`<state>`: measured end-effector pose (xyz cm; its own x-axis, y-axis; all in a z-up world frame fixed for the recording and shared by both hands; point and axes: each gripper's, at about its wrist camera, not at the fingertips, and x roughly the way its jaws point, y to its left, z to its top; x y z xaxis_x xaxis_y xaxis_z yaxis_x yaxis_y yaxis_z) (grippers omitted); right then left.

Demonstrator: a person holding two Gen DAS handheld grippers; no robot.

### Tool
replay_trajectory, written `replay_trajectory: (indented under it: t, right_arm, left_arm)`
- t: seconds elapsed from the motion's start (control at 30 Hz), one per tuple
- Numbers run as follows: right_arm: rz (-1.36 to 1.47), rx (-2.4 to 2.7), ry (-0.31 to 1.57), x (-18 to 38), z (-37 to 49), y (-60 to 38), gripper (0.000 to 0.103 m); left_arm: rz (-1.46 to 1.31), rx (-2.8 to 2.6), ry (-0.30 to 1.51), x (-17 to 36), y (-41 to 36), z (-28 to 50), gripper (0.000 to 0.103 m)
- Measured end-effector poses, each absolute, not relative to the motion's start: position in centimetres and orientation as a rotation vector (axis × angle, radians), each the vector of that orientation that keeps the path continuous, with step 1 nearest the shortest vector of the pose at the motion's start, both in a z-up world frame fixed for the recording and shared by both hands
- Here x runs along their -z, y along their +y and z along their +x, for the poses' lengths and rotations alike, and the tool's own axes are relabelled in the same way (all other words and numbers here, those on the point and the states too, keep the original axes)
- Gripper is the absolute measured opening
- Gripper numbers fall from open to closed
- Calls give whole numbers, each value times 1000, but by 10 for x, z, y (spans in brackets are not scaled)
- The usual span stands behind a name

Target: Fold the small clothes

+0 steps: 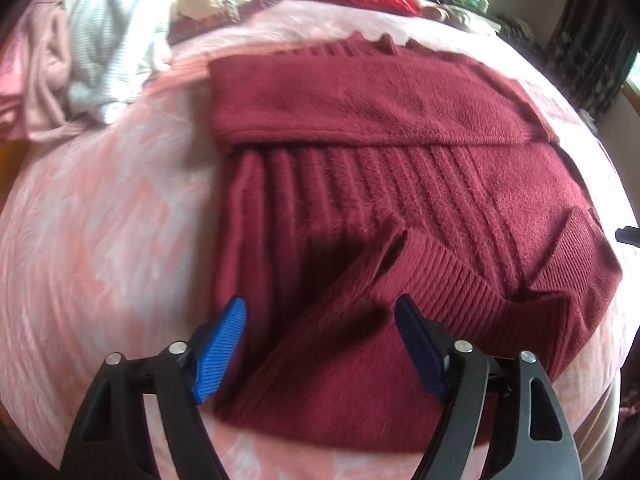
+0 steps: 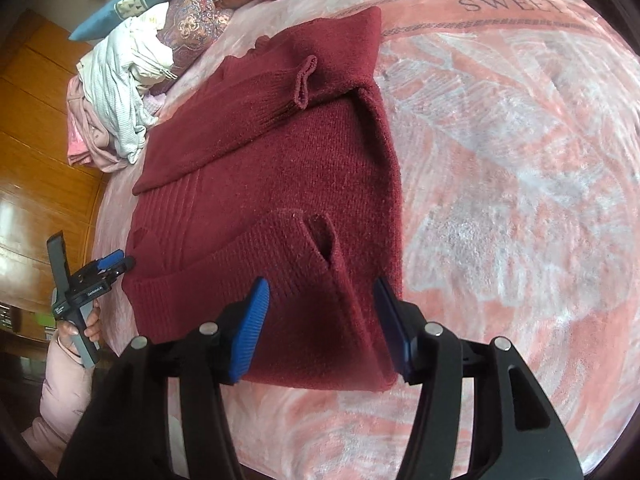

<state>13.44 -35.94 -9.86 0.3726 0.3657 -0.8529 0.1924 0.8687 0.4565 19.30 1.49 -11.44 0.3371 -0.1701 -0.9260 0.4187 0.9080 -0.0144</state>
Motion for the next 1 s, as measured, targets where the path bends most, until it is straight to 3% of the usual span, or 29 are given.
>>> replay_trajectory:
  t: [0.13,0.2,0.27,0.33,0.6,0.77,1.0]
  right_arm:
    - [544,-105,1208,102,132,-365,57]
    - [542,-102,1211,102,133,-367,57]
    - [537,-101,1213,102,134,-368,57]
    - [534,-103,1213,101,137,-367,57]
    - [471,-143,1217,94,154,-358,58]
    - [385,-213,1264,99,176,-339,70]
    - [255,-210,1382,127,202,-323,75]
  left_arm:
    - [237,434,1221,125,4,201,78]
    - [242,471,1244,129,-1,200,60]
    - [258,474,1259,131,-3,197,32]
    - [247,471,1254,128,-1,194,12]
    - [-5,312,1195,100,59,200,11]
    - [-12,282,1221,113,73,191,12]
    - [-18,265,1237,124,73,189,17]
